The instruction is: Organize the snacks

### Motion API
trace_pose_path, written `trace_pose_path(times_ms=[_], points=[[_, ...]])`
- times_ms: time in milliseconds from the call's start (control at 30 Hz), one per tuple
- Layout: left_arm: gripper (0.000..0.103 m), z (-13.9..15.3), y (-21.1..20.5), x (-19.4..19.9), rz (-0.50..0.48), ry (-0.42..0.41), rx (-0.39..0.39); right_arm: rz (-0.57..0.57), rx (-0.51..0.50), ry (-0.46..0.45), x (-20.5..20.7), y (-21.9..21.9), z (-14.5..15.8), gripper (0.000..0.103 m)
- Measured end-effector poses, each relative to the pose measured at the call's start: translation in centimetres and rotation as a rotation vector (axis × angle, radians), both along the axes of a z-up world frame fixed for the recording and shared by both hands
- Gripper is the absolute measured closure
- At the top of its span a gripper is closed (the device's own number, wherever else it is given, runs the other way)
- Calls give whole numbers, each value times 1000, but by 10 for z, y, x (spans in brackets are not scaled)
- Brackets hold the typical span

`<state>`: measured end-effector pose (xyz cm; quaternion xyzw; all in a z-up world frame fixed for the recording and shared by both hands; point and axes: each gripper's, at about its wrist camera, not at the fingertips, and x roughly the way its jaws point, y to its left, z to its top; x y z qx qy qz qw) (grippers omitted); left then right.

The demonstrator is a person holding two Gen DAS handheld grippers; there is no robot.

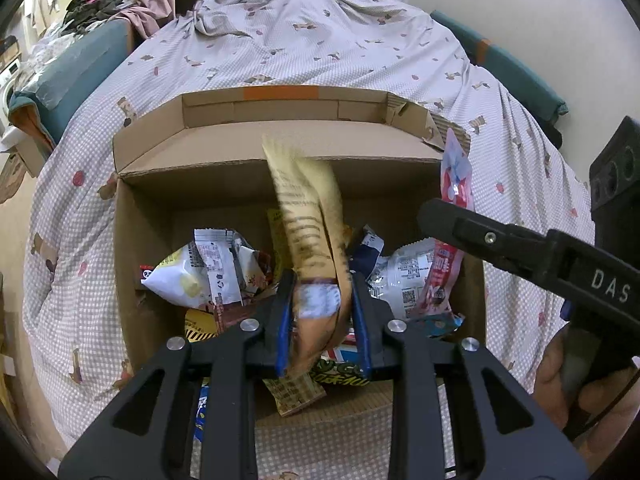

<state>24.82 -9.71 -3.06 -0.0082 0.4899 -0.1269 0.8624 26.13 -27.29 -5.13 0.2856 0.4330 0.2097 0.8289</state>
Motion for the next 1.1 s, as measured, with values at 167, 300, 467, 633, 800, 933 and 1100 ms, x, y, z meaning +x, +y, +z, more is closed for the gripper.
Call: trace_pose_path(times_ms=[167,300,467,633,800,933,1100], points=[[51,4,3,-1,19,-13,0,3,20,-7,0,-1,4,40],[29,11,10,-7,48,-35,-7,-25,13,-31,-3,-8,11,20],[27,19,21,-16,91,-63,24,-40,19,-32,-4,-18,15,16],[27,31,31,-30,152,-137,115,-52,-54,-60,-12,-18,24,11],[27,42,44,-44,205,-185,152,-67,-131,-116,-34,-14,38,6],[20,54,61,-60,245,-229,125,-73,-163,-153,-55,-9,50,4],[12,65,70,-83,241,-268,118,-81,-199,-199,-81,-4,61,3]])
